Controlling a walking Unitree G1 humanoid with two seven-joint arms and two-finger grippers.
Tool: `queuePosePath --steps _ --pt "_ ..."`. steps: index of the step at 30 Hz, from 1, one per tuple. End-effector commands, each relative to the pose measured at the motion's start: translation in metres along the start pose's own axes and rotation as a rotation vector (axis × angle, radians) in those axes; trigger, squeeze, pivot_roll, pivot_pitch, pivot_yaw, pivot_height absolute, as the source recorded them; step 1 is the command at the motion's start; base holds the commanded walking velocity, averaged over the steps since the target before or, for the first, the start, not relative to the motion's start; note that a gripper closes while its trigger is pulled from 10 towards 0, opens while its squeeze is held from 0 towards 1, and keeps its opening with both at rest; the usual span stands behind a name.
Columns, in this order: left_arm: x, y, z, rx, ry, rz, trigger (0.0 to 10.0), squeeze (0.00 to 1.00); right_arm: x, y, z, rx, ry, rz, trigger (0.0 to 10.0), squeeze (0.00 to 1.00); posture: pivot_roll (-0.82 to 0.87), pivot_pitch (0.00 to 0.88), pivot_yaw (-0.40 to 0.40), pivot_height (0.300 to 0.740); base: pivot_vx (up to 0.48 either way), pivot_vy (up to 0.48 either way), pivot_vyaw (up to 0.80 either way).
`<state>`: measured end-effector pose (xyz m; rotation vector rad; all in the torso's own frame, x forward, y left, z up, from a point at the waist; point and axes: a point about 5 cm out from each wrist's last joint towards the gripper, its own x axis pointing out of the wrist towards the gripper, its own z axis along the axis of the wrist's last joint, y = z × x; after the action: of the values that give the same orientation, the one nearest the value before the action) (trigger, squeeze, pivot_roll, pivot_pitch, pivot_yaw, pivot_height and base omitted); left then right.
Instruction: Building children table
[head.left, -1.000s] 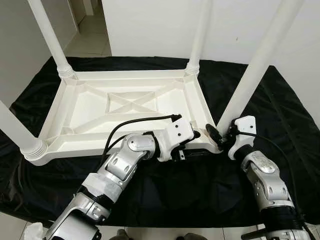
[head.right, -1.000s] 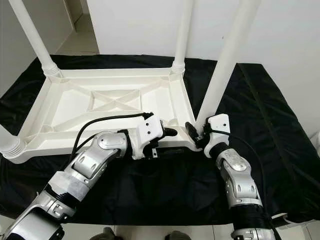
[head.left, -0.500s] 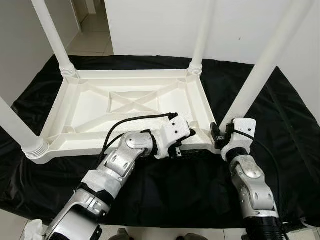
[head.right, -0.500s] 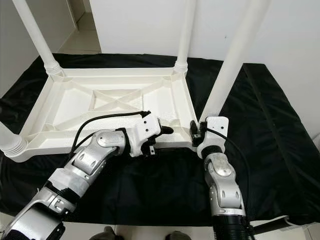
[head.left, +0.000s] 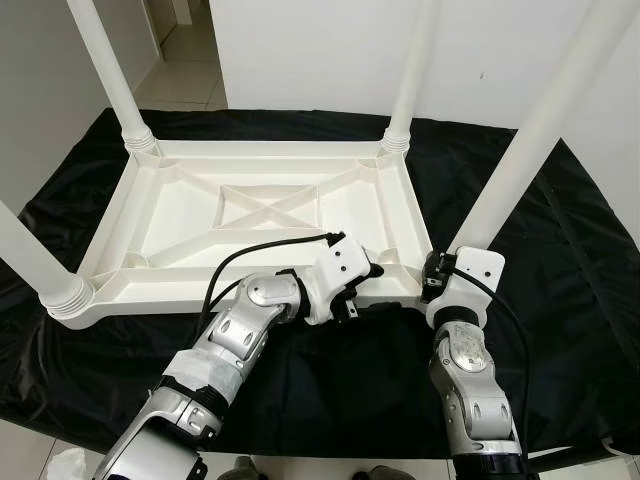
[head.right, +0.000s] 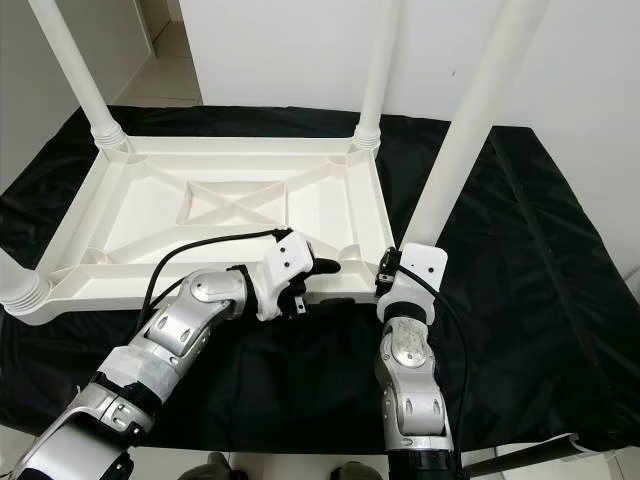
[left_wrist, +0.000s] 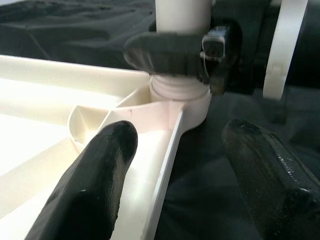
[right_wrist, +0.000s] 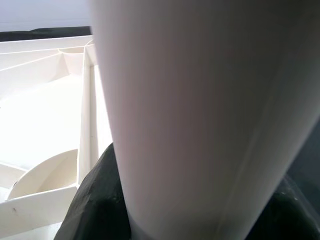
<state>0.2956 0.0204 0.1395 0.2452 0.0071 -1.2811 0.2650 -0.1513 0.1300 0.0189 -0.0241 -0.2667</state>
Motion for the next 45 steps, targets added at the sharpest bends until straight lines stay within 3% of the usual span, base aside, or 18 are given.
queuePosePath --steps 1,8,14,15,17,20,21,23,24,28,30,31,32,35,41,45 --pt "-0.003 0.003 -0.006 -0.056 -0.036 0.092 10.0 0.0 -0.006 -0.003 -0.012 0.002 0.046 -0.023 10.0 0.0 -0.06 0.0 0.001 0.74 0.0 0.0 0.0" --pt "-0.009 -0.004 -0.009 -0.082 -0.083 0.059 10.0 0.0 -0.013 -0.015 -0.02 -0.027 0.053 -0.109 10.0 0.0 -0.05 0.0 -0.005 0.74 0.0 0.0 0.0" --pt "-0.013 -0.01 -0.009 -0.096 -0.115 0.016 10.0 0.0 -0.015 -0.011 -0.023 0.009 0.057 -0.132 10.0 0.0 -0.04 0.0 -0.007 0.74 0.0 0.0 0.0" --pt "-0.013 -0.01 -0.007 -0.095 -0.126 0.016 10.0 0.0 -0.014 -0.009 -0.022 0.023 0.047 -0.112 10.0 1.0 -0.04 0.0 -0.002 0.74 0.0 0.0 0.0" --pt "-0.013 -0.01 -0.006 -0.095 -0.13 0.016 10.0 0.0 -0.014 -0.007 -0.02 0.036 0.034 -0.091 10.0 1.0 -0.05 0.0 -0.001 0.74 0.0 0.0 0.0" --pt "-0.012 -0.009 -0.005 -0.088 -0.131 0.019 10.0 0.0 -0.012 -0.001 -0.015 0.066 0.006 0.061 10.0 1.0 -0.05 0.0 0.004 0.74 0.0 0.0 0.0" --pt "-0.012 -0.009 -0.005 -0.086 -0.131 0.017 10.0 0.0 -0.013 0.001 -0.012 0.07 -0.005 0.137 10.0 0.28 -0.05 0.0 0.007 0.74 0.0 0.0 0.0" --pt "-0.012 -0.009 -0.005 -0.086 -0.131 0.016 10.0 0.0 -0.013 0.001 -0.011 0.073 -0.013 0.184 10.0 0.28 -0.05 0.0 0.007 0.74 0.0 0.0 0.0" --pt "-0.011 -0.01 -0.005 -0.085 -0.133 0.012 10.0 0.0 -0.014 0.0 -0.008 0.053 -0.029 0.28 10.0 0.0 -0.06 0.0 0.012 0.74 0.0 0.0 0.0" --pt "-0.01 -0.01 -0.004 -0.085 -0.135 0.01 10.0 0.0 -0.015 -0.001 -0.006 0.036 -0.039 0.345 10.0 0.0 -0.06 0.0 0.012 0.74 0.0 0.0 0.0" --pt "-0.008 -0.014 -0.001 -0.079 -0.141 -0.013 10.0 0.0 -0.01 -0.019 -0.005 -0.068 -0.035 0.513 10.0 0.0 -0.06 0.0 0.016 0.74 0.0 0.0 0.0" --pt "-0.008 -0.014 -0.001 -0.079 -0.141 -0.013 10.0 0.0 -0.01 -0.019 -0.005 -0.068 -0.035 0.513 10.0 0.0 -0.06 0.0 0.016 0.74 0.0 0.0 0.0" --pt "-0.006 -0.015 0.001 -0.076 -0.143 -0.026 10.0 0.0 0.0 -0.035 -0.003 -0.145 -0.025 0.579 10.0 0.0 -0.06 0.0 0.016 0.74 0.0 0.0 0.0" --pt "-0.006 -0.015 0.002 -0.071 -0.139 -0.033 10.0 0.0 0.009 -0.041 -0.001 -0.186 -0.02 0.631 10.0 0.0 -0.06 0.0 0.015 0.74 0.0 0.0 0.0" --pt "-0.006 -0.015 0.003 -0.062 -0.138 -0.038 10.0 0.0 0.022 -0.043 -0.003 -0.249 0.016 0.746 10.0 0.0 -0.05 0.0 0.014 0.74 0.0 0.0 0.0" --pt "-0.007 -0.015 0.004 -0.061 -0.139 -0.039 10.0 0.0 0.023 -0.042 -0.003 -0.266 0.014 0.757 10.0 0.0 -0.05 0.0 0.013 0.74 0.0 0.0 0.0"
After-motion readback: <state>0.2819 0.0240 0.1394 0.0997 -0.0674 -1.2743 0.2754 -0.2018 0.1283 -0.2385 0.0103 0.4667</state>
